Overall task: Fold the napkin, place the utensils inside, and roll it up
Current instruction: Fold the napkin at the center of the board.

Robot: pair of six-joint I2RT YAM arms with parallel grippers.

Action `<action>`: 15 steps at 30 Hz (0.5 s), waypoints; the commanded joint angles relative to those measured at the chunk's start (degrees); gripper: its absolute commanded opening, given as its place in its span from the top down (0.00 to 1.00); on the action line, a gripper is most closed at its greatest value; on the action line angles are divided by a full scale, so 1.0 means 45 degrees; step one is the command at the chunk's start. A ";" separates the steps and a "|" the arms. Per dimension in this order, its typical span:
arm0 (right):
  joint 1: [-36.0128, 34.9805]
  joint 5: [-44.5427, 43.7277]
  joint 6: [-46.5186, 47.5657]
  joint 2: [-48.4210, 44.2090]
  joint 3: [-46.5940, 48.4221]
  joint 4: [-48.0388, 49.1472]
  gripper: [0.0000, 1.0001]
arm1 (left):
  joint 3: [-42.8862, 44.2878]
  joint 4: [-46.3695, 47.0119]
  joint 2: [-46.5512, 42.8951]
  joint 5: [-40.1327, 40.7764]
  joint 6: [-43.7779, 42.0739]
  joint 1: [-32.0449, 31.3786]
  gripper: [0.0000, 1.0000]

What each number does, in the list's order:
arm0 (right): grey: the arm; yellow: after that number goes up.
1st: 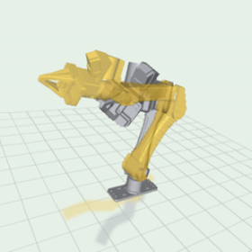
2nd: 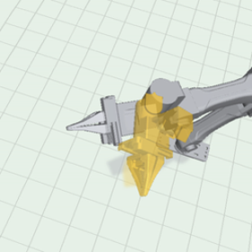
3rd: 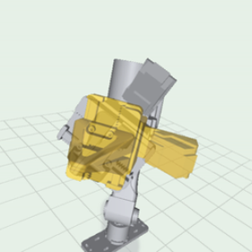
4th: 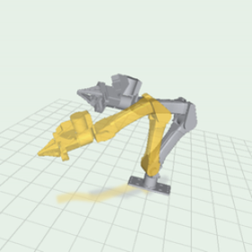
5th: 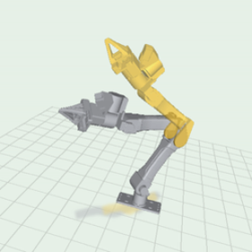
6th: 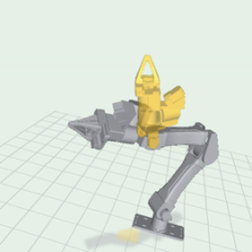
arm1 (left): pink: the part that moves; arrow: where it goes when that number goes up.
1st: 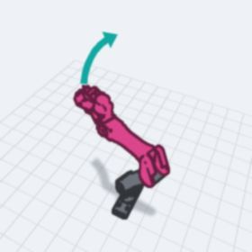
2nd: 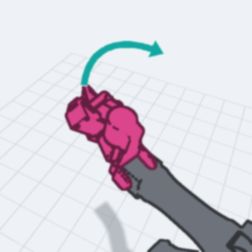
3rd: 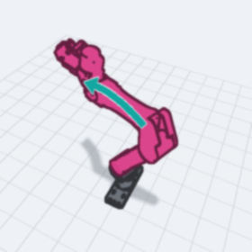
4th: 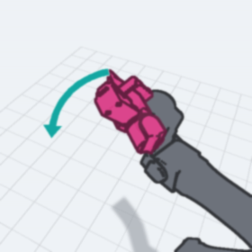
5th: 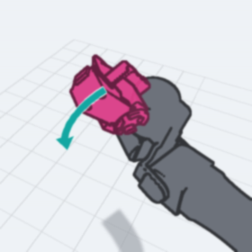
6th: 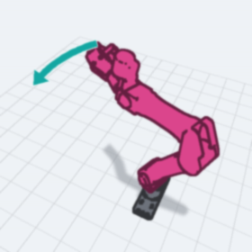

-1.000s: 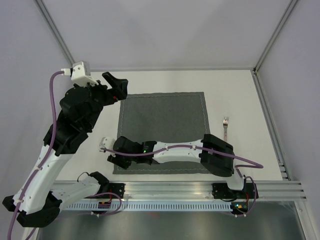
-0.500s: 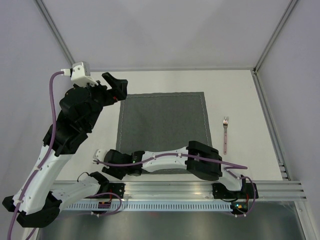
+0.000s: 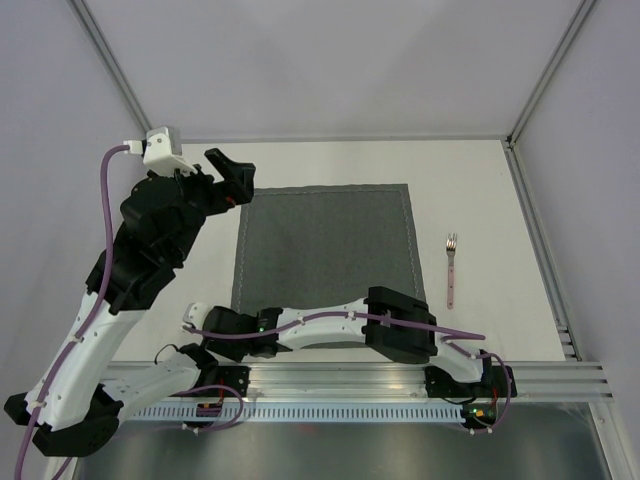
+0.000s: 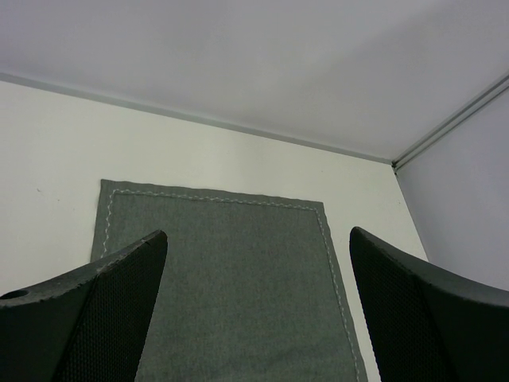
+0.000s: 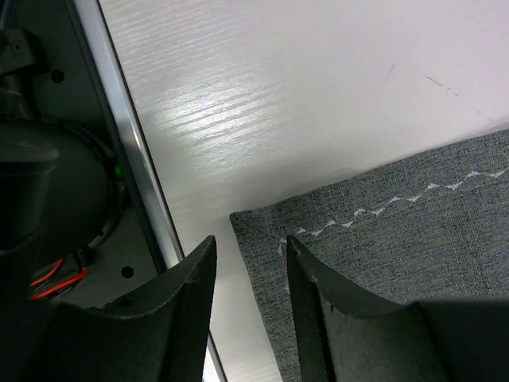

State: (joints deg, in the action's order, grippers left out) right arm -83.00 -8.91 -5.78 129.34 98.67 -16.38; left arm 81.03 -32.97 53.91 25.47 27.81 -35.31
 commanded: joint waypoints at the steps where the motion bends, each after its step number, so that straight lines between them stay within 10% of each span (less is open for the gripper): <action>1: -0.0129 -0.0365 0.0191 0.0379 0.0475 -0.0246 0.52 | -0.0136 -0.0095 -0.0125 0.0140 0.0206 0.0054 0.00; 15: -0.0129 0.0202 0.0035 0.0672 0.0378 0.0007 0.50 | -0.0058 -0.0114 -0.0183 0.0159 0.0128 0.0054 0.00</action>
State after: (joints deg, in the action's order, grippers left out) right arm -82.63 -9.80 -5.89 131.20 99.11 -16.21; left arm 80.51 -33.34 53.58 25.50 27.81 -35.31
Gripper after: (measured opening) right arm 0.494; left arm 0.994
